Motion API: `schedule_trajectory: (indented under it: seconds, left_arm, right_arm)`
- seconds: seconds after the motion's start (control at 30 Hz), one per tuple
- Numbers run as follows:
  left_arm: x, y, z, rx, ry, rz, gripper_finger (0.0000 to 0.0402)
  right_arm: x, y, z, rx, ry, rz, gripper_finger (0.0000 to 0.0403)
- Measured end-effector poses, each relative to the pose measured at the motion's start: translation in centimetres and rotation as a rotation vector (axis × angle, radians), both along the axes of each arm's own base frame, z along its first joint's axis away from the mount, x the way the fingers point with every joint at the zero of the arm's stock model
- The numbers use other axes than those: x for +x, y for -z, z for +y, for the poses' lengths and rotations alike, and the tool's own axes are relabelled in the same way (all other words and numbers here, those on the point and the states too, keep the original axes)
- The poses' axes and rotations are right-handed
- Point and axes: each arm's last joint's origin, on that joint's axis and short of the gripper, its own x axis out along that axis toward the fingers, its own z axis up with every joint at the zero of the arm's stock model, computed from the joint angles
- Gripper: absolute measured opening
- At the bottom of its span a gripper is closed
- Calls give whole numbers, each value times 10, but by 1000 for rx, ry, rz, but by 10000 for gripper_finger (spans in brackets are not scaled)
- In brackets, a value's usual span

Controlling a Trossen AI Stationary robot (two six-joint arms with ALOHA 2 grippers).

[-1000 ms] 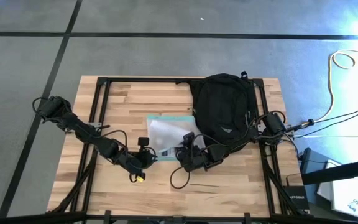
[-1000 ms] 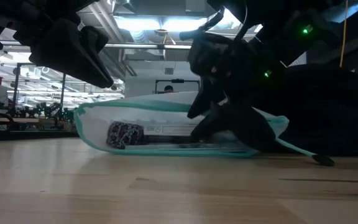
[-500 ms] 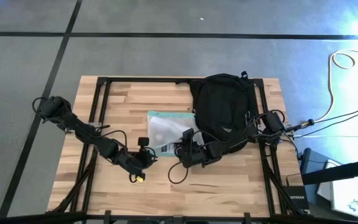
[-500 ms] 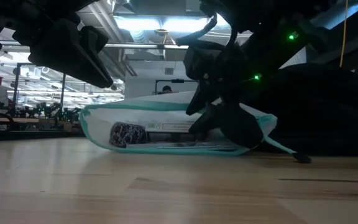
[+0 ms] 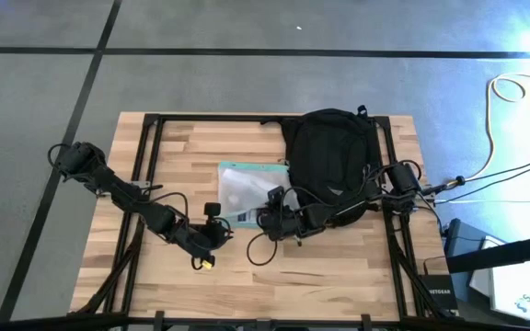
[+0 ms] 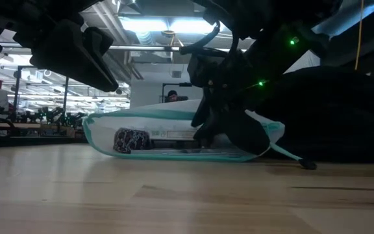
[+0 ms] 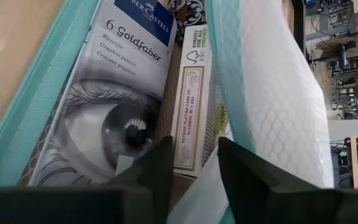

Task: Unpack backpack
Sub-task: Remove the white playing cards box from the transparent zipper bag, then remove the gray pencil box from the transparent zipper bag

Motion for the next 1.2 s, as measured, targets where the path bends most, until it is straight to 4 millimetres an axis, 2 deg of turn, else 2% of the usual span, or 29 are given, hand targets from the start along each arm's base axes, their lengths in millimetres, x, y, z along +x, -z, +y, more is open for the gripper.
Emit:
schedule_trajectory:
  seconds: [0.13,0.23,0.47,0.83,0.97,1.13,1.2]
  left_arm:
    - [0,0,0,0,0,0,43]
    - [0,0,0,0,0,0,43]
    - [0,0,0,0,0,0,43]
    - [0,0,0,2,1,0,43]
    - [0,0,0,5,0,-1,43]
    - [0,0,0,5,0,-2,43]
    - [0,0,0,5,0,-1,43]
  right_arm:
    - [0,0,-1,-1,3,1,64]
    - [2,1,-5,61,-29,18,51]
    - [5,1,-19,89,-3,15,49]
    - [23,-14,-8,334,-99,-180,52]
    - [28,-19,-11,452,-131,-226,97]
    - [30,-19,-23,441,-83,-245,200]
    - [31,-19,-28,491,-71,-250,237]
